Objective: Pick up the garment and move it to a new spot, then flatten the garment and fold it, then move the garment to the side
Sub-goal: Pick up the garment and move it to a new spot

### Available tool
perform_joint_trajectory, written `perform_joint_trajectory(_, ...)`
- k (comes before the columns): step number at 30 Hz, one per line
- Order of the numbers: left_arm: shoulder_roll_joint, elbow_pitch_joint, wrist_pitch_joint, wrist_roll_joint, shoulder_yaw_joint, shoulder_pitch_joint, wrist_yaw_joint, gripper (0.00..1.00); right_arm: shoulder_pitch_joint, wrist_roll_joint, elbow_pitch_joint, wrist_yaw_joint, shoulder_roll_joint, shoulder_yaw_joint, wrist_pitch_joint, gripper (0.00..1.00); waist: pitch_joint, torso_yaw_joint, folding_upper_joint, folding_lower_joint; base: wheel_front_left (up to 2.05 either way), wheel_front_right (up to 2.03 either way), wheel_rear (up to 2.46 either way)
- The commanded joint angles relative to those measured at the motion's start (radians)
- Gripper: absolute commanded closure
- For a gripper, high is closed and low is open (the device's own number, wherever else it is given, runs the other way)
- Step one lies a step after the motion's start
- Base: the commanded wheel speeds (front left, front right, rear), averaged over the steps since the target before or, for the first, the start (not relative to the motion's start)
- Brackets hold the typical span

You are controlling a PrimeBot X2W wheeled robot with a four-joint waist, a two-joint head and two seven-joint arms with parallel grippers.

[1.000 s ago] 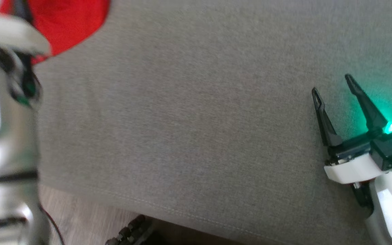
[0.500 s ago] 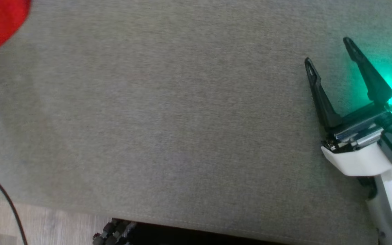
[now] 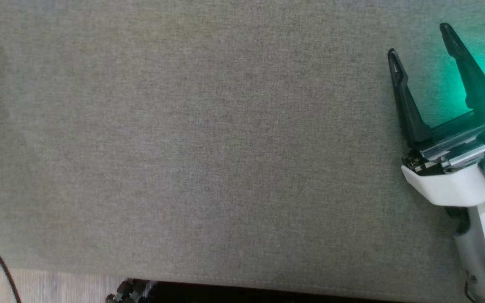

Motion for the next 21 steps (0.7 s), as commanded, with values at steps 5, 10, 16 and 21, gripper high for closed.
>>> perform_joint_trajectory(5, 0.098, -0.091, -0.126, 0.023, -0.015, -0.054, -0.024, 1.00, 0.069, -0.001, 0.106, 0.002, 0.001, -0.021, 0.021, 0.00, -0.081, 0.001, 0.0000, -0.0001, 0.00, 0.00, 0.00)
perform_joint_trajectory(10, 0.065, -0.218, -0.146, -0.025, -0.009, -0.074, -0.065, 1.00, 0.065, 0.008, 0.123, 0.002, 0.049, -0.017, 0.021, 0.00, -0.188, -0.007, 0.0000, -0.0001, 0.00, 0.00, 0.00)
perform_joint_trajectory(16, 0.030, -0.413, -0.112, -0.041, -0.105, -0.079, -0.090, 1.00, 0.079, 0.020, 0.136, 0.002, 0.123, -0.005, 0.021, 0.00, -0.321, -0.044, 0.0000, -0.0001, 0.00, 0.00, 0.00)
perform_joint_trajectory(21, -0.018, -0.631, -0.008, -0.117, -0.230, -0.061, -0.093, 1.00, 0.102, 0.038, 0.139, 0.002, 0.180, 0.006, 0.021, 0.00, -0.425, -0.111, 0.0000, -0.0001, 0.00, 0.00, 0.00)
